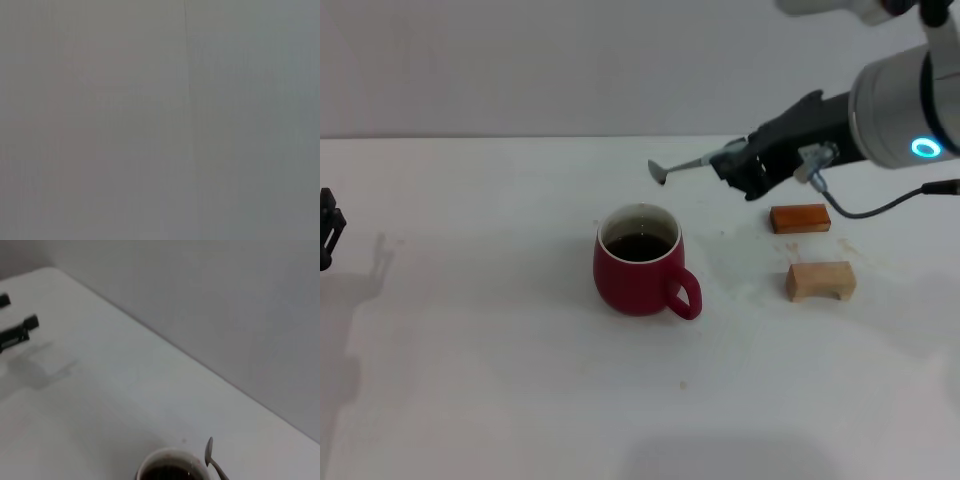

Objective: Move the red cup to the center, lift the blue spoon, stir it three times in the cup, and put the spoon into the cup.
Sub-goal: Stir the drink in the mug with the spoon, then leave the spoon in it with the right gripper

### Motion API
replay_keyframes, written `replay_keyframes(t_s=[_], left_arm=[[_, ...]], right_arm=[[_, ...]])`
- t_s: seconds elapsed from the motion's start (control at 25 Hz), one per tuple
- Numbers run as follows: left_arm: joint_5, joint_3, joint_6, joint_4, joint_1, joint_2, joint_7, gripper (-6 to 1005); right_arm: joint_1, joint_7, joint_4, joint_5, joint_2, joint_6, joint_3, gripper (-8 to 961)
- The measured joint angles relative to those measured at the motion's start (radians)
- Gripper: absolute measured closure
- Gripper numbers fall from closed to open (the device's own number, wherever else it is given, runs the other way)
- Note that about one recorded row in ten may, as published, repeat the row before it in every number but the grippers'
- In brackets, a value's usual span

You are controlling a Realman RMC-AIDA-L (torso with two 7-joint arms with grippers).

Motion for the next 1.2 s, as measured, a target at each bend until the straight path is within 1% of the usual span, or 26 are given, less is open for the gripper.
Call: replay_keyframes(t_s=[0.08, 0.4, 0.56, 0.88, 1.2], left_arm=[[0.0, 0.0, -0.001, 0.0, 0.0, 0.0, 0.0, 145], [0.0, 0.0, -0.002, 0.0, 0.004, -0.002, 0.0, 145], [0.0, 0.001, -0.002, -0.001, 0.006, -0.002, 0.0, 144], [0.0, 0.005, -0.001, -0.004, 0.007, -0.004, 0.0, 145], [0.0, 0.002, -0.001, -0.004, 0.007, -0.004, 0.0, 145]], right_arm=[[0.017, 0.009, -0.003, -0.035, 0.001, 0.033, -0.027, 823], [0.031, 0.017, -0.009, -0.058, 0.001, 0.078, -0.045, 822], [0.028, 0.017, -0.021, -0.058, 0.001, 0.067, -0.067, 822], [0.036, 0.017, -0.093, -0.051, 0.003, 0.02, -0.115, 823], [0.063, 0.012, -0.158, -0.048, 0.002, -0.015, -0.12, 823]])
